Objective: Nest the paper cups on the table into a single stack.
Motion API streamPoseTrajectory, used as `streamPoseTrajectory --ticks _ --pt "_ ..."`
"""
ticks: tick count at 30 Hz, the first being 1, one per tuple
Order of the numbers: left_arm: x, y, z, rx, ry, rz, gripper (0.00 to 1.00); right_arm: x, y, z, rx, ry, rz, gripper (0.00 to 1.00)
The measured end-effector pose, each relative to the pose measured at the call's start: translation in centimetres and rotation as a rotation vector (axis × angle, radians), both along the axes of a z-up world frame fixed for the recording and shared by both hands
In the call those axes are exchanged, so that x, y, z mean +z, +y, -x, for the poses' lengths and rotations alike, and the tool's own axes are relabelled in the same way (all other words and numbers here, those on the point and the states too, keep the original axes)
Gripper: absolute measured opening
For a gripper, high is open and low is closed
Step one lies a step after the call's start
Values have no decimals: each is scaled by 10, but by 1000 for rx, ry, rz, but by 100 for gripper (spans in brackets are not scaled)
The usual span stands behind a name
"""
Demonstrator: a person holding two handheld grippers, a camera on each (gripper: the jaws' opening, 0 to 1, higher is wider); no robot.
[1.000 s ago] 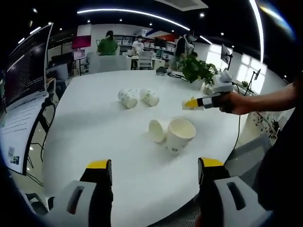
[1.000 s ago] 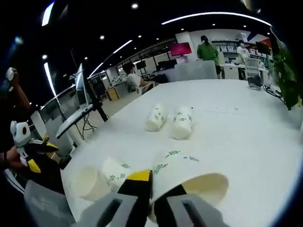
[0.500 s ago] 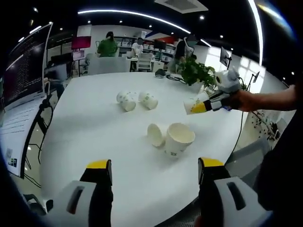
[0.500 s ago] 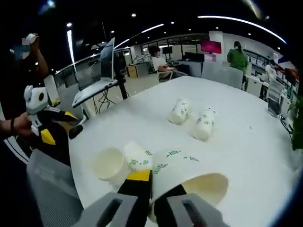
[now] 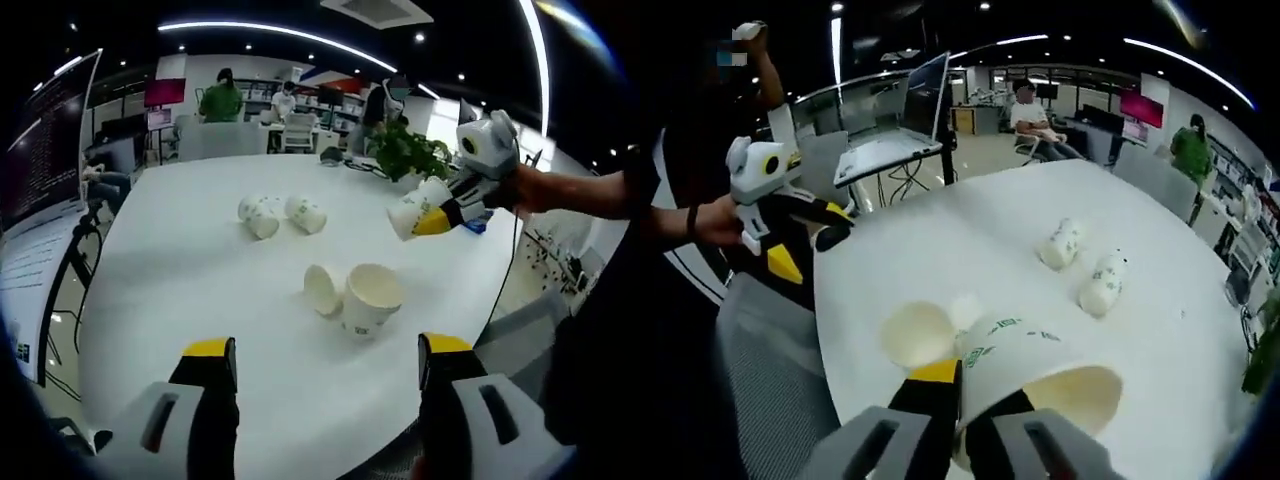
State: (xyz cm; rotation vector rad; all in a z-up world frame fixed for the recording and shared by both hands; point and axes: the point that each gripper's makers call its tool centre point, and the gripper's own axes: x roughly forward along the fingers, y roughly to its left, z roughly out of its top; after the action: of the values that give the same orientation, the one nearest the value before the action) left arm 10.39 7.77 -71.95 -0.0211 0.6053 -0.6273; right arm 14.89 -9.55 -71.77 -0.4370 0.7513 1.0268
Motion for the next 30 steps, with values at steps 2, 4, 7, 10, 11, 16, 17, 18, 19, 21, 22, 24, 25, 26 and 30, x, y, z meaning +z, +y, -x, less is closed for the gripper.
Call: streamPoseTrajectory --ticks 2,4,7,10,11,16,17,18,19,21,22,24,25,26,30 --pt "0 0 0 0 -2 1 72 0 5 6 14 19 16 0" --pt "0 1 0 0 -4 2 72 0 9 9 30 23 26 0" --pt "-1 3 0 8 -6 6 72 0 16 15 62 30 47 0" --pt "-3 6 0 22 -3 19 72 -1 24 21 110 26 80 0" --pt "-4 6 1 23 -3 19 72 -1 27 23 117 31 86 0" --pt "-3 3 4 19 -1 21 72 -10 40 34 165 43 124 0" --pt "-2 2 5 19 -2 24 72 -10 41 33 173 45 132 0" --pt "-2 2 5 18 -2 25 72 -11 42 33 178 51 137 0" --pt "-1 1 6 16 -3 25 72 -14 43 33 185 58 144 0" --pt "-1 0 7 13 -2 24 72 -18 46 34 197 62 164 0" --pt "-1 0 7 13 -2 23 72 -19 47 34 203 62 174 0" --pt "-2 1 7 13 -2 23 72 -20 48 36 213 64 189 0" --pt "-2 1 7 12 -1 24 72 -22 50 36 222 67 198 0" --pt "-2 1 8 11 -1 23 72 -23 53 37 229 69 204 0" --pt "-1 3 8 12 -3 22 72 -27 58 39 249 63 230 0"
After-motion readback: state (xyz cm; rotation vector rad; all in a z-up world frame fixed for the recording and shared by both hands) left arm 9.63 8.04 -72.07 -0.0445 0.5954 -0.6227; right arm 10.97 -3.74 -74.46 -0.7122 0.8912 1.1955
